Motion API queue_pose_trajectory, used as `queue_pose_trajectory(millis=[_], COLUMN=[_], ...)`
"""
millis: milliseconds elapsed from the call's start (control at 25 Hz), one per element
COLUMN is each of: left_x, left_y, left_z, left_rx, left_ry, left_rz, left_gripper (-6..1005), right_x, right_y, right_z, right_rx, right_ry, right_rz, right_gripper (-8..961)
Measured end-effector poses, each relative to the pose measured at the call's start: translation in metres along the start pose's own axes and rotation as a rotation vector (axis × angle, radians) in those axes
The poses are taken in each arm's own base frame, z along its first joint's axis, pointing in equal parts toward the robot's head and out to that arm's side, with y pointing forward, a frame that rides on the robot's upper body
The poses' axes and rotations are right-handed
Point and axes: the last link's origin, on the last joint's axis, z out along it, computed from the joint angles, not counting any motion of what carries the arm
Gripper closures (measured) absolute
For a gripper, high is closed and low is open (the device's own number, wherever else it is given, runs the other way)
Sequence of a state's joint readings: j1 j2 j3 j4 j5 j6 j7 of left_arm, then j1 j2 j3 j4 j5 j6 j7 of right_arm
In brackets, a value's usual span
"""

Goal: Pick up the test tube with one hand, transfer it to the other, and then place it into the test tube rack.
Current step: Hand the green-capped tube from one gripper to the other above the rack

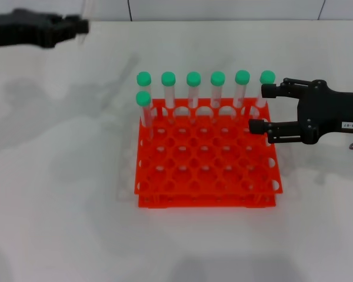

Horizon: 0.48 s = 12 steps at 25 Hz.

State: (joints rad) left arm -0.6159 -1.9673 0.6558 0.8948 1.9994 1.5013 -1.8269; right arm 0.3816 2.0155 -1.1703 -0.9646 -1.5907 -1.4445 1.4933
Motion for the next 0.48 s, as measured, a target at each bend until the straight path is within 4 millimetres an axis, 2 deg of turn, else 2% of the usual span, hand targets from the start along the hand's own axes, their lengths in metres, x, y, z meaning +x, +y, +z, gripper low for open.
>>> queue_pose_trajectory(millis=[120,200,480], left_x=[0.009,0.012,0.011], left_y=[0.005,0.011,0.031], left_z=[0.016,0.034,0.073], left_rx=[-0.031,-0.069,-0.156], left_ry=[0.049,0.065,0.08], left_rz=[0.022,0.039,0.098], left_gripper=[820,820,819], right_x=[-0.001,-0.001,-0.005], right_y=[0.001,0.001,0.0], right_z=[0.0,0.0,-0.001], right_rx=[-0.003,-0.004,-0.002], right_ry=[0.0,-0.001,-0.004], right_rz=[-0.01,-0.014,-0.028], right_gripper=[99,99,99])
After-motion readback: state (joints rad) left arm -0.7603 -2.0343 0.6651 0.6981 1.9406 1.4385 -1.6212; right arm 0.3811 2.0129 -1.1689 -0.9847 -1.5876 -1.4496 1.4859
